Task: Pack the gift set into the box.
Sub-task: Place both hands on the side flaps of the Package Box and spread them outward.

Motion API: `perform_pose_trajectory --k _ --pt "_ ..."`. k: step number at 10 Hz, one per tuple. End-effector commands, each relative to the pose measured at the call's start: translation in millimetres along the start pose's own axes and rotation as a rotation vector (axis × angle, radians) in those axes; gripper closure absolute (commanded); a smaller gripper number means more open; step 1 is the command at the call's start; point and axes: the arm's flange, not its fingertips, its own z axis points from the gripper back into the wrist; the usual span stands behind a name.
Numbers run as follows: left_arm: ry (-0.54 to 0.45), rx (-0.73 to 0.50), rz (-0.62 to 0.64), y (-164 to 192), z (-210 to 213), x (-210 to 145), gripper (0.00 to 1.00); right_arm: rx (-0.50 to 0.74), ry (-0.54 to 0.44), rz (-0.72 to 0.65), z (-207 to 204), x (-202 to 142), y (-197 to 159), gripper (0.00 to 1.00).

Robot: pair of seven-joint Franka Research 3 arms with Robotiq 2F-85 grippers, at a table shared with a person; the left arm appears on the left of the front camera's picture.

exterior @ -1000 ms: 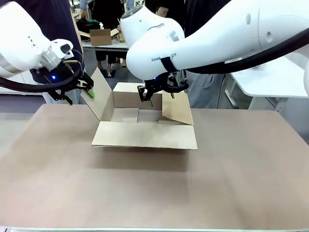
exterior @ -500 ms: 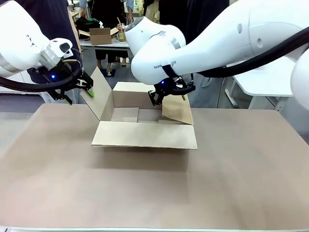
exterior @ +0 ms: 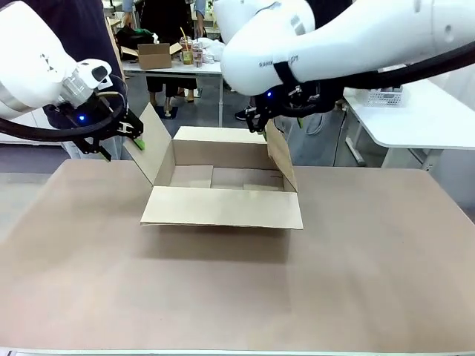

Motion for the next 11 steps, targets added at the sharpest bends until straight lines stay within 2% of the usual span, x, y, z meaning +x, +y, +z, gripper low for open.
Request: perform_pose_trajectory --k 1,4,6,7,8,11 --pt "-0.009 -0.001 0.0 0.3 0.8 0.2 0.0 0.082 0.054 -0.033 -10.9 -17.3 -34.6 0.0" --pt "-0.009 -0.001 0.0 0.3 0.8 0.2 0.0 0.167 0.116 -0.125 -24.6 -30.9 -81.2 0.0" --pt "-0.009 -0.001 0.0 0.3 0.8 0.2 0.0 0.231 0.098 -0.188 -25.9 -42.0 -101.9 0.0" --pt "-0.009 -0.001 0.0 0.3 0.8 0.2 0.0 0.274 0.072 -0.221 -20.0 -47.0 -106.5 0.0" --pt "-0.009 -0.001 0.0 0.3 0.8 0.2 0.0 0.166 0.124 -0.162 -21.1 -20.6 -90.7 0.0" --pt "-0.009 -0.001 0.0 0.3 0.8 0.2 0.0 0.199 0.113 -0.178 -21.0 -28.1 -96.5 0.0"
